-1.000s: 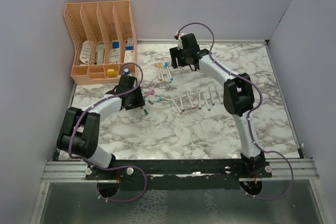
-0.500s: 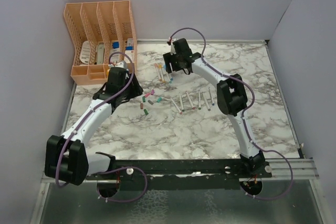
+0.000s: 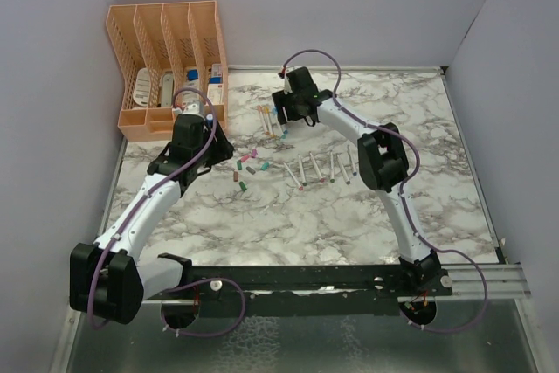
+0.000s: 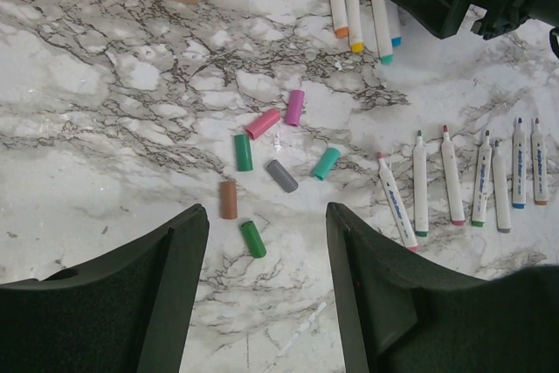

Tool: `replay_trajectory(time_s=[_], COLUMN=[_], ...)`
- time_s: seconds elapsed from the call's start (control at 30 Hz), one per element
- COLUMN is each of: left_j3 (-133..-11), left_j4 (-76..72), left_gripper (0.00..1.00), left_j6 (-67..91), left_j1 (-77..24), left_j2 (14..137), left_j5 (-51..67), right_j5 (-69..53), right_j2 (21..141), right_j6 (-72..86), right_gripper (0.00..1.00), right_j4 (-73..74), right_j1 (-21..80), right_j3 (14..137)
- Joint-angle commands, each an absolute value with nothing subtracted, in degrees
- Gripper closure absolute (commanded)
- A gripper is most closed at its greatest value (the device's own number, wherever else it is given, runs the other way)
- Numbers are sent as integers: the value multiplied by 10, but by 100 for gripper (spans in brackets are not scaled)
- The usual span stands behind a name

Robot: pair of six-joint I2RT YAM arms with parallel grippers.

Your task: Open the pen caps

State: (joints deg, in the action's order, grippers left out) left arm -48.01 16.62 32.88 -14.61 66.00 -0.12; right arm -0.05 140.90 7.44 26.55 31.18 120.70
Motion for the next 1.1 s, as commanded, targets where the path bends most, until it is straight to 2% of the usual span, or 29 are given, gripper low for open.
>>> replay_trajectory(time_s=[0.0,0.83,0.93,1.07], left_j3=[-472,-472,-472,-473], left_j4=[167,163,162,160], left_gripper=[41,40,40,40], left_j6=[334,332,331,332], left_j1=[-142,-133,-132,-131], left_j2=[655,660,660,661], left_j5=[-13,-9,-9,-5], right_j5=[24,42,47,54], right_j2=[1420,1451,1453,1452], right_j6=[73,65,66,64], right_gripper=[35,38,43,58], right_j4=[259,280,289,299], right_j1=[316,316,316,316], right_j3=[1224,1235,1232,1221])
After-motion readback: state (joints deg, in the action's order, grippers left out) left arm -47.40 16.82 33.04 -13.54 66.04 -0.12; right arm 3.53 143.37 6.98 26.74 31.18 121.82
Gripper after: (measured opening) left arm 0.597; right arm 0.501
